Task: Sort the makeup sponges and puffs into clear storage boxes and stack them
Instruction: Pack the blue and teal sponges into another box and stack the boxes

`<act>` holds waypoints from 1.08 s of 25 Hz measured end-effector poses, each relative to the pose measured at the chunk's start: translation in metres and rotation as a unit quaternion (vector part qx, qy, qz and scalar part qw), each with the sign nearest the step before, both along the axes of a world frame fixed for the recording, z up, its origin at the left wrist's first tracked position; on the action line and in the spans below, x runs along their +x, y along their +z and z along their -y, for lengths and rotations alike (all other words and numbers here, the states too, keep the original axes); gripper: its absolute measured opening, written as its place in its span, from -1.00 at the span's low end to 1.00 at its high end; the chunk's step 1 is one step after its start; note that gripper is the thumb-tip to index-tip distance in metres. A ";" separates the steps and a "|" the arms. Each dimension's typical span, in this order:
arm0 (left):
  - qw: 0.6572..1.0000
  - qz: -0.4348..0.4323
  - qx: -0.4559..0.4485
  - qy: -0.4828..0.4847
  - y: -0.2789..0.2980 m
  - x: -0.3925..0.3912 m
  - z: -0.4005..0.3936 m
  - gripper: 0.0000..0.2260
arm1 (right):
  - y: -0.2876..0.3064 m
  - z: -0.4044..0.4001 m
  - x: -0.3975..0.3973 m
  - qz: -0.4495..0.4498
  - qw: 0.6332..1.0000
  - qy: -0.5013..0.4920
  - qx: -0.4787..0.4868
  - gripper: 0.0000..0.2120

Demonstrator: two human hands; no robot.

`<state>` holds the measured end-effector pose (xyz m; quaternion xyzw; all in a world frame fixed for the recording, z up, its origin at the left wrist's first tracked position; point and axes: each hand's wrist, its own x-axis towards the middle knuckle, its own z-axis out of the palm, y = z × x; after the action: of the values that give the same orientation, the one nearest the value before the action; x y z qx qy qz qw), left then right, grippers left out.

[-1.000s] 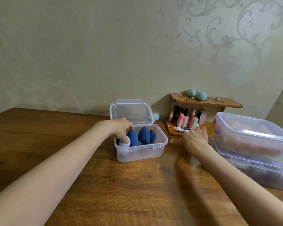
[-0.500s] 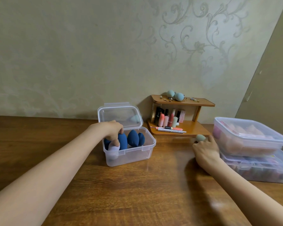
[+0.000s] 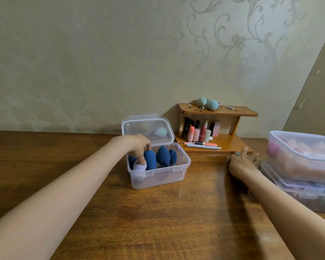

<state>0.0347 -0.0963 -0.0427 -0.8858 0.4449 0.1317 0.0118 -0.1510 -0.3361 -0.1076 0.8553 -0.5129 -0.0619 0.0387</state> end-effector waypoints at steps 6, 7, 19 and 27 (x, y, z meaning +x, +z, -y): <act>1.000 0.015 0.000 0.006 -0.001 -0.004 -0.001 -0.49 | 0.001 -0.009 0.003 0.014 0.991 0.101 -0.083 -0.75; 1.000 0.017 0.000 0.006 -0.001 -0.005 -0.001 -0.49 | 0.002 -0.013 0.001 0.023 0.989 0.121 -0.087 -0.75; 0.995 -0.028 -0.096 0.006 -0.010 -0.013 -0.024 -0.51 | 0.054 -0.131 0.044 0.371 0.806 0.344 0.308 -0.68; 0.991 -0.068 -0.113 0.016 -0.008 -0.015 -0.027 -0.53 | 0.045 -0.147 0.073 0.181 0.867 0.426 0.185 -0.82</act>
<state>0.0200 -0.0697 -0.0506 -0.8776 0.4422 0.1401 -0.1210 -0.0777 -0.1888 -0.0623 0.9783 -0.0763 0.0223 -0.1913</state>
